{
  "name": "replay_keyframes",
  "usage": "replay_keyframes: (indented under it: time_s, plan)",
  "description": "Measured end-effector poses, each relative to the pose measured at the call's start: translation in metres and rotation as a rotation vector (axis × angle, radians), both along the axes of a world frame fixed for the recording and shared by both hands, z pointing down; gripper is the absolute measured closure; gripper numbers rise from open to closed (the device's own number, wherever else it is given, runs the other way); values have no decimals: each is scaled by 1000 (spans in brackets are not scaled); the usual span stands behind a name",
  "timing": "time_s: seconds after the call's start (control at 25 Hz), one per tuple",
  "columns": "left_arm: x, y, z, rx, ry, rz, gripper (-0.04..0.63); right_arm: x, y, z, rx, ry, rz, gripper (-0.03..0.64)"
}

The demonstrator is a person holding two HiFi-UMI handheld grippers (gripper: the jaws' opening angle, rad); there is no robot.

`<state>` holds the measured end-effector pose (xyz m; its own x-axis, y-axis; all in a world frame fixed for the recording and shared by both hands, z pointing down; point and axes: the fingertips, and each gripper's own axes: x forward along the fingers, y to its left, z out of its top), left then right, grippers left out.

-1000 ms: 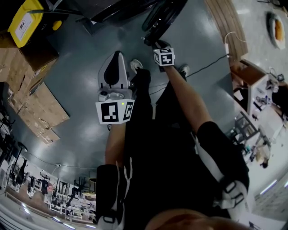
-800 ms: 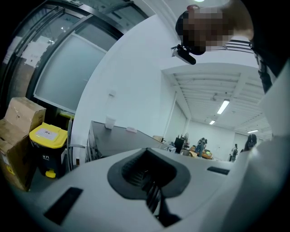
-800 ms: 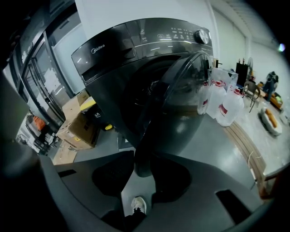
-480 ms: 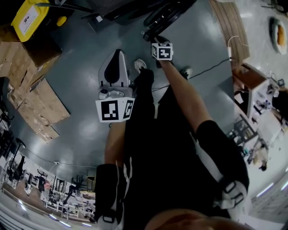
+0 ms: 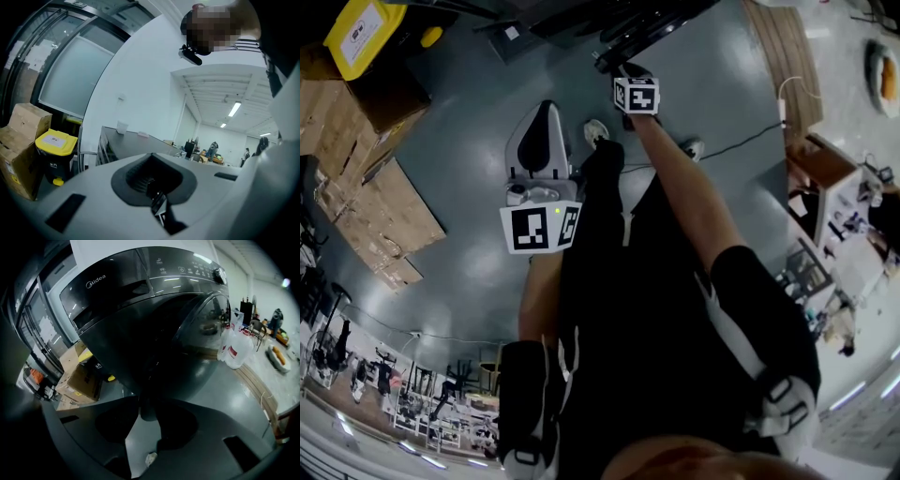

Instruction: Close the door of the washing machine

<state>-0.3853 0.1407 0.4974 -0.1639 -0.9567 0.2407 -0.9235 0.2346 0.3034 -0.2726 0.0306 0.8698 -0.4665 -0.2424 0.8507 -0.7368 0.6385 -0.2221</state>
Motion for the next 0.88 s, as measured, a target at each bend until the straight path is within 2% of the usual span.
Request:
replay_keyframes:
  time_s: [0.32,0.68,0.88]
  plan:
    - [-10,-4,9,-16,7,-9,591,-32,-21,-6,14,-5,4,505]
    - [-25,-5,14,-32,13,-40,591,-72,-35,-5,13,-31,-57,505]
    - [-33,-2,18,-38,21,-64,591,-79,-44,-10,36,-10,-58,505]
